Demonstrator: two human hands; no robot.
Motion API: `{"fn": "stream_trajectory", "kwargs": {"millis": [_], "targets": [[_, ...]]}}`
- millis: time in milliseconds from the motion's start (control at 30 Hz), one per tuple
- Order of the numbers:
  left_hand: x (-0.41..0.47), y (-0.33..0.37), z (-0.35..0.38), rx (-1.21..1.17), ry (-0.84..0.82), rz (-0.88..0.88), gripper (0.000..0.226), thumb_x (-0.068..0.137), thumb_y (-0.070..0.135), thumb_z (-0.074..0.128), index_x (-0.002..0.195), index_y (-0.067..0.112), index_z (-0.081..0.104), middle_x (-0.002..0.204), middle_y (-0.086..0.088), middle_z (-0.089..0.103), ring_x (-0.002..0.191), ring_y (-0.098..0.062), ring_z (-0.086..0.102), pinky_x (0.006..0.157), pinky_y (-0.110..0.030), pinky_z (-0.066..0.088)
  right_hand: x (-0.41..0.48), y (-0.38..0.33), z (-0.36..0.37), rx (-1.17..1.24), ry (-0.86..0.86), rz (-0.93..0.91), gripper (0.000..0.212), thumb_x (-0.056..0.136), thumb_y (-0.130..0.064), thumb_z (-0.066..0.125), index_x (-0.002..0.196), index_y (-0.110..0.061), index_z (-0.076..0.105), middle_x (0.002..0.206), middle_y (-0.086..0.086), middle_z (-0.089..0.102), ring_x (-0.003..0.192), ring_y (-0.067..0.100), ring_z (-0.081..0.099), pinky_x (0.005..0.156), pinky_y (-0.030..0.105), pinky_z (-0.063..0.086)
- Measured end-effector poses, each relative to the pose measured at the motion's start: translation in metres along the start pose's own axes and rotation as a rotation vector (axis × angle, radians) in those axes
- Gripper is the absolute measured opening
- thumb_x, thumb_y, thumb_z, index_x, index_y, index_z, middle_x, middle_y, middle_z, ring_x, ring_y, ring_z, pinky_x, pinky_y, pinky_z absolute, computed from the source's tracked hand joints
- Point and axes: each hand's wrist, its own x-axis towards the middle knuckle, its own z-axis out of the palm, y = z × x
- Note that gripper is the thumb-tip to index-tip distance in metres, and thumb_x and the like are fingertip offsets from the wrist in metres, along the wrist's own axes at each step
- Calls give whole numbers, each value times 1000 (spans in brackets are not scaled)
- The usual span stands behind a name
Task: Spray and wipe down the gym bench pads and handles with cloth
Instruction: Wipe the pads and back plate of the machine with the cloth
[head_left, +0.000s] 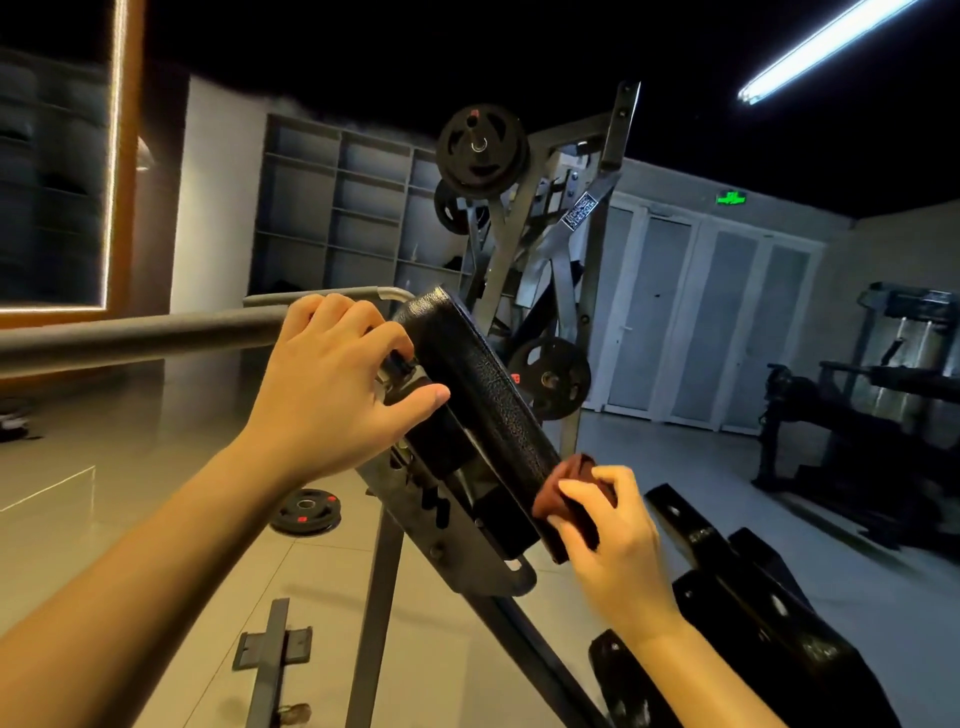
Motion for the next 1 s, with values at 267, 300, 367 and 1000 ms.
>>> {"fn": "stream_trajectory", "kwargs": {"millis": [267, 300, 367, 1000], "targets": [[1, -5, -6, 5, -55, 29, 69, 89, 84, 27, 107, 31, 67, 110, 7, 62, 113, -20, 51, 108, -45, 31, 135, -88, 16, 99, 151, -253, 26, 91, -16, 76, 116, -14, 69, 119, 9, 59, 108, 23, 60, 87, 36, 60], [1, -6, -7, 11, -63, 38, 69, 89, 84, 27, 108, 31, 67, 111, 7, 63, 114, -20, 51, 108, -46, 31, 124, -80, 16, 108, 152, -241, 27, 91, -17, 76, 117, -13, 70, 119, 10, 60, 109, 23, 60, 87, 37, 60], [1, -7, -6, 16, -57, 44, 69, 90, 83, 27, 109, 31, 67, 112, 6, 63, 114, -21, 51, 108, -46, 32, 82, -53, 17, 78, 142, -220, 31, 88, -16, 79, 118, -12, 70, 121, 11, 61, 110, 26, 62, 88, 38, 61], [1, -10, -12, -6, -104, 62, 69, 88, 87, 25, 112, 36, 66, 114, 12, 59, 116, -15, 47, 106, -40, 30, 127, -83, 15, 123, 142, -245, 28, 90, -16, 76, 118, -13, 70, 119, 8, 59, 108, 23, 61, 86, 38, 60]]}}
